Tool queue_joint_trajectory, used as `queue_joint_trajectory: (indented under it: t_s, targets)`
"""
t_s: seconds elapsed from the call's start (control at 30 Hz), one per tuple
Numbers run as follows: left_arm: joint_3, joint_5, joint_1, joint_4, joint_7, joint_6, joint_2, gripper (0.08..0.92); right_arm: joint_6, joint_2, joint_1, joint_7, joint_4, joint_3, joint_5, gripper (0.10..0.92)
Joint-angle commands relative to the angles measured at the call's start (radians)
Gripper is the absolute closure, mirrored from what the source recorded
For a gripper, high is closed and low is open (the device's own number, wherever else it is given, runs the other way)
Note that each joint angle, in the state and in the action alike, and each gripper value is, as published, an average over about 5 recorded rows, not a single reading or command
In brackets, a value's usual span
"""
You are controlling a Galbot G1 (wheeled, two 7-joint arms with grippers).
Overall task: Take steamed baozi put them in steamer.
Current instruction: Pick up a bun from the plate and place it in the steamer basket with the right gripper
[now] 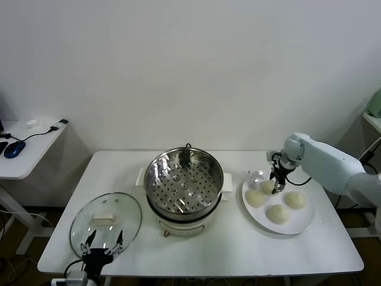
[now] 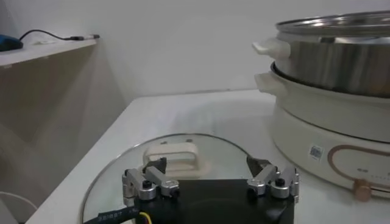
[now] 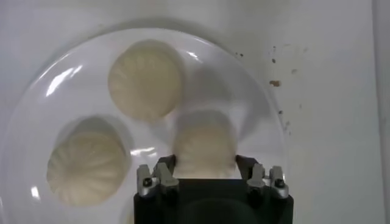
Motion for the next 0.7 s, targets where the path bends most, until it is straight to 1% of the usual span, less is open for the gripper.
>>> queue_joint_trajectory:
  t_s: [0.03,0.2,0.37,0.57,0.7]
  targets:
    - [-0.001,0.002,0.002,-0.005,0.0,0.0,-0.001,0.177,0.005,-0.04,0.11,-0.015,0.091,-0.051,0.051,0.355]
    - [0.002,0.005,0.004,-0.015,-0.001,0.001,-0.005,0.177,0.042,-0.091,0.36,-0.046,0.239,-0.241,0.155,0.355]
    - [0.008,0.009,0.011,-0.032,-0.001,0.001,-0.006,0.177,0.154,-0.08,0.636,-0.073,0.412,-0.379,0.227,0.355]
    - [0.015,0.016,0.013,-0.043,-0.001,0.003,-0.003,0.177,0.324,0.033,0.824,-0.073,0.654,-0.424,0.266,0.355]
    - [0.021,0.019,0.015,-0.047,-0.001,0.003,-0.003,0.177,0.402,0.151,0.843,-0.07,0.801,-0.399,0.244,0.355]
